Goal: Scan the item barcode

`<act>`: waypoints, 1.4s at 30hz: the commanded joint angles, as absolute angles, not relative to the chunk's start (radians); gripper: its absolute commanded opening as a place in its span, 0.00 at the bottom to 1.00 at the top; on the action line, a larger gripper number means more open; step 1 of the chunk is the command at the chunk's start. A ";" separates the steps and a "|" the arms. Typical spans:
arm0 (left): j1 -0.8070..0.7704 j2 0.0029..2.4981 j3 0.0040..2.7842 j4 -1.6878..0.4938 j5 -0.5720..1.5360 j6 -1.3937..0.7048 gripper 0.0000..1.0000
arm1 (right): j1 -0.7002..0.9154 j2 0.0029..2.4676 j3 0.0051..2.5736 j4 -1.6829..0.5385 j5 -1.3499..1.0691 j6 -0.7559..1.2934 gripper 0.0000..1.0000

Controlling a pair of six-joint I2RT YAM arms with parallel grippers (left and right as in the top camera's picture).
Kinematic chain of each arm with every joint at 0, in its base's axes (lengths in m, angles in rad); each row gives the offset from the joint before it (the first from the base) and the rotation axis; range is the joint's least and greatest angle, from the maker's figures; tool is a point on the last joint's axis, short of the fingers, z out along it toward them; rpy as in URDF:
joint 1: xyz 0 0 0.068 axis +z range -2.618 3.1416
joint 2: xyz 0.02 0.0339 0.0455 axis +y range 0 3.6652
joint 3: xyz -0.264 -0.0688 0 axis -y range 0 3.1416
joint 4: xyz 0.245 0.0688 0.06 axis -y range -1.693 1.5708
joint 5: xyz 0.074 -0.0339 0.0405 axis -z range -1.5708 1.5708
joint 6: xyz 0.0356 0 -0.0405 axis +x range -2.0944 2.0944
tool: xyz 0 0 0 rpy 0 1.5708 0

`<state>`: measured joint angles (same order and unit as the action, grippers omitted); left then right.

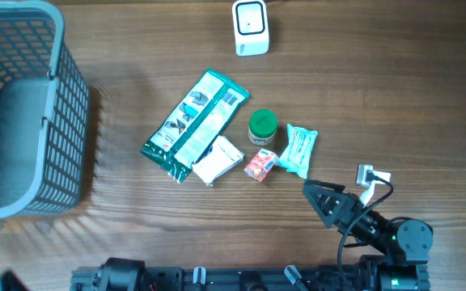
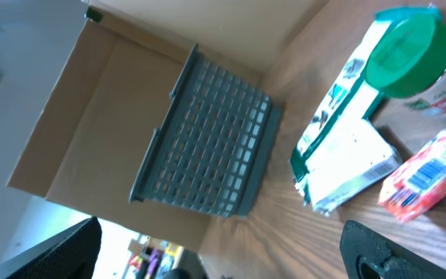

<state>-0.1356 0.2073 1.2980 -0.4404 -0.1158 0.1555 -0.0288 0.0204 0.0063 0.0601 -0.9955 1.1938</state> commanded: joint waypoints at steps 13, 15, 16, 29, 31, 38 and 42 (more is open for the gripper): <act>-0.093 0.005 1.157 -0.403 -0.096 0.021 1.00 | -0.025 0.238 0.617 -0.936 -0.582 0.614 1.00; -0.067 0.005 1.134 -0.399 -0.107 0.021 1.00 | -0.025 0.340 0.711 -0.994 -0.518 0.548 0.99; -0.058 0.005 1.128 -0.392 -0.121 0.020 1.00 | -0.025 0.390 0.755 -1.013 -0.494 0.528 0.99; -0.042 0.055 1.020 -0.041 -0.233 0.017 1.00 | 0.062 1.078 1.245 -1.158 -0.168 0.501 1.00; -0.042 0.067 1.020 -0.146 -0.227 -0.021 1.00 | 0.142 1.160 1.299 -1.137 -0.133 0.501 1.00; -0.042 0.114 0.949 -0.526 -0.076 -0.056 1.00 | 0.410 1.436 1.387 -0.976 -0.125 0.750 1.00; -0.042 0.123 0.847 -0.550 0.201 0.046 1.00 | 0.464 1.498 1.386 -0.888 -0.150 0.847 1.00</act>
<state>-0.0475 0.1112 0.9211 -0.5476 -0.0685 -0.0372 0.4347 1.4704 1.3640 -0.9241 -0.1471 0.7212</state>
